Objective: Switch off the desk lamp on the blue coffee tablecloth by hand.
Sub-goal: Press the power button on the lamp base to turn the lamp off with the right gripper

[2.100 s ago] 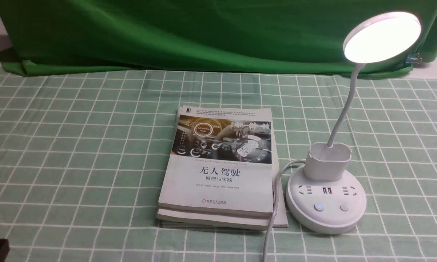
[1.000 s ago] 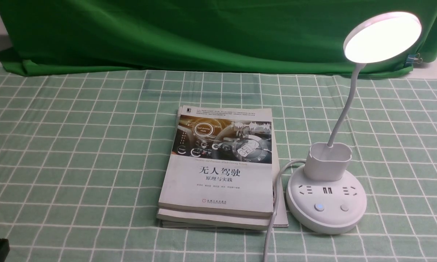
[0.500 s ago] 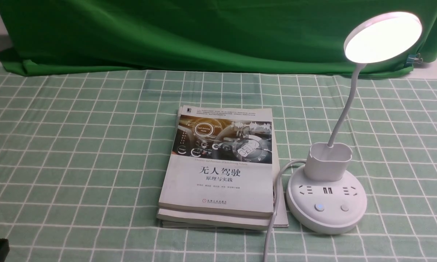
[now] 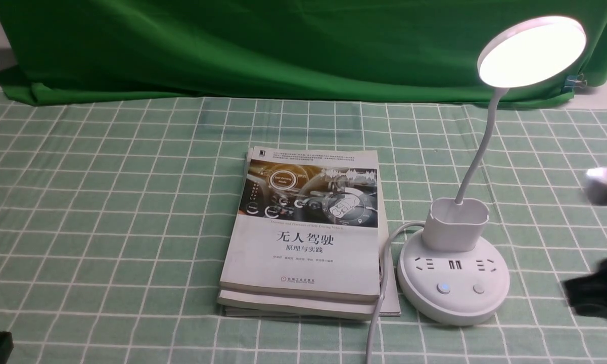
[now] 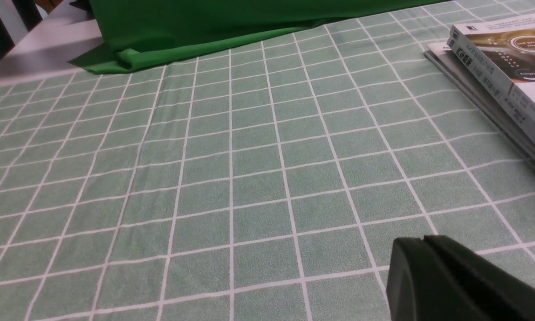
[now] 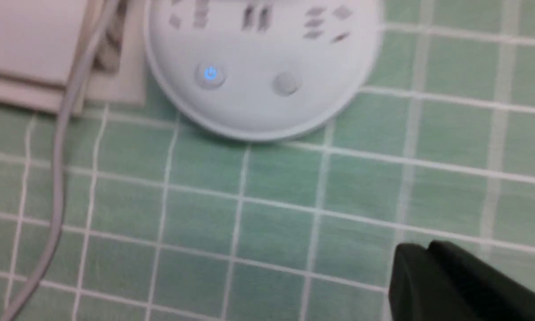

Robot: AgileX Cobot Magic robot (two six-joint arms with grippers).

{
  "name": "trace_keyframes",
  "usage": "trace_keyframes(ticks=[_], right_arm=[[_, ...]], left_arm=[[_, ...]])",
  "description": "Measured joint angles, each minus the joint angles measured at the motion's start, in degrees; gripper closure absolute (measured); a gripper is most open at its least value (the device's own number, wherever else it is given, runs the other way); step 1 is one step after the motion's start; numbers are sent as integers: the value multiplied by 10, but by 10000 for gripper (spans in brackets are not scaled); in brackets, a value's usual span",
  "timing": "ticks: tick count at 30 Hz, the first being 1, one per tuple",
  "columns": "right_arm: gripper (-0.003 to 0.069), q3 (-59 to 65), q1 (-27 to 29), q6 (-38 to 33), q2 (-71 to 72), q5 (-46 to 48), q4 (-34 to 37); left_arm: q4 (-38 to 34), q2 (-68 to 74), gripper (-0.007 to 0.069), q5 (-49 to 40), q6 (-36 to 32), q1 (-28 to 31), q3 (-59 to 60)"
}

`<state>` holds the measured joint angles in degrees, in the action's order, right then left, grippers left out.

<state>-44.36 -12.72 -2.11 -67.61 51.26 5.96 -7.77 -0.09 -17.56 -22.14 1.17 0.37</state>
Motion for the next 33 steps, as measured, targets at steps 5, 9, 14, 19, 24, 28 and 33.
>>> trace_keyframes(ticks=[5,9,14,19,24,28,33], right_arm=[[620,-36,-55,-2,-108,-35,1],[620,-65,-61,-2,-169,-60,3],[620,-94,-61,-6,-228,-70,10],[620,-111,-61,-7,-249,-81,12],[620,-114,-61,-7,-264,-82,12],[620,-114,-61,-7,-283,-83,12],[620,-118,-61,-7,-296,-83,14]], left_arm=[[0,0,624,0,0,0,0],[0,0,624,0,0,0,0],[0,0,624,0,0,0,0],[0,0,624,0,0,0,0],[0,0,624,0,0,0,0],[0,0,624,0,0,0,0],[0,0,624,0,0,0,0]])
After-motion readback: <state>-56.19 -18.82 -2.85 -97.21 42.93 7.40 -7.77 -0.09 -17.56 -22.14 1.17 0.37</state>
